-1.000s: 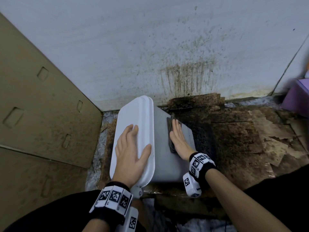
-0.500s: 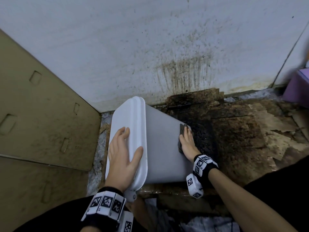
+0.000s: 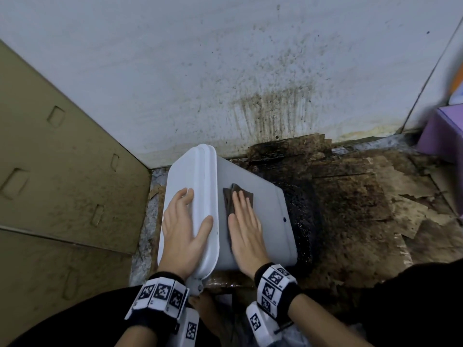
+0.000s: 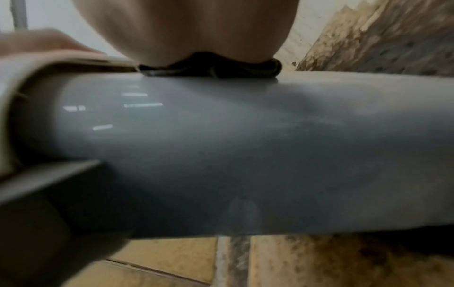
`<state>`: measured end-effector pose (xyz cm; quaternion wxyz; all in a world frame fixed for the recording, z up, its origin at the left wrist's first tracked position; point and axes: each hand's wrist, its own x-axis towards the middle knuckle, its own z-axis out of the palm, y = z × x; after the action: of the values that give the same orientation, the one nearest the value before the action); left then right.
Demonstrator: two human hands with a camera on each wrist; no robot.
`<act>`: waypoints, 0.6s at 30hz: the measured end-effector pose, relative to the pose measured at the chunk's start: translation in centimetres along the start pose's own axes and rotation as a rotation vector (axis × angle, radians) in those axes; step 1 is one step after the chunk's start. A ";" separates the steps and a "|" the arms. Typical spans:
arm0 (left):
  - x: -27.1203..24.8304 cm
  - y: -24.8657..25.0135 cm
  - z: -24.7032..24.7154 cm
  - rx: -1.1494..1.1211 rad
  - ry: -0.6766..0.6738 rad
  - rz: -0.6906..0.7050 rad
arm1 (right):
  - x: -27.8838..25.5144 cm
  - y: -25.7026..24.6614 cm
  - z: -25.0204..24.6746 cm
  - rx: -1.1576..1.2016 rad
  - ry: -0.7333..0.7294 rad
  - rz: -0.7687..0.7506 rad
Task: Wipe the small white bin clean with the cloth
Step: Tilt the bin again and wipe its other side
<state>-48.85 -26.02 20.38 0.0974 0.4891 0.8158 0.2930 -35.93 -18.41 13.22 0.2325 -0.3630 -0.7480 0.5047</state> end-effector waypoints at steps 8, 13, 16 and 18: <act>-0.2 0.2 -0.2 0.004 0.021 -0.008 | -1.5 8.8 -1.5 -0.088 -0.012 0.180; -0.3 0.7 -0.1 0.004 0.020 0.001 | -2.0 10.9 -2.0 -0.102 0.005 0.353; -0.2 0.6 -0.1 0.013 0.024 -0.011 | -1.5 9.7 -2.3 -0.022 -0.055 0.409; -0.2 0.8 -0.1 0.013 0.022 -0.012 | -1.7 8.8 -2.1 0.037 -0.052 0.432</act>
<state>-48.21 -25.98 20.88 0.0870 0.4816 0.8215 0.2925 -30.64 -16.47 5.91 0.1065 -0.4974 -0.6491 0.5656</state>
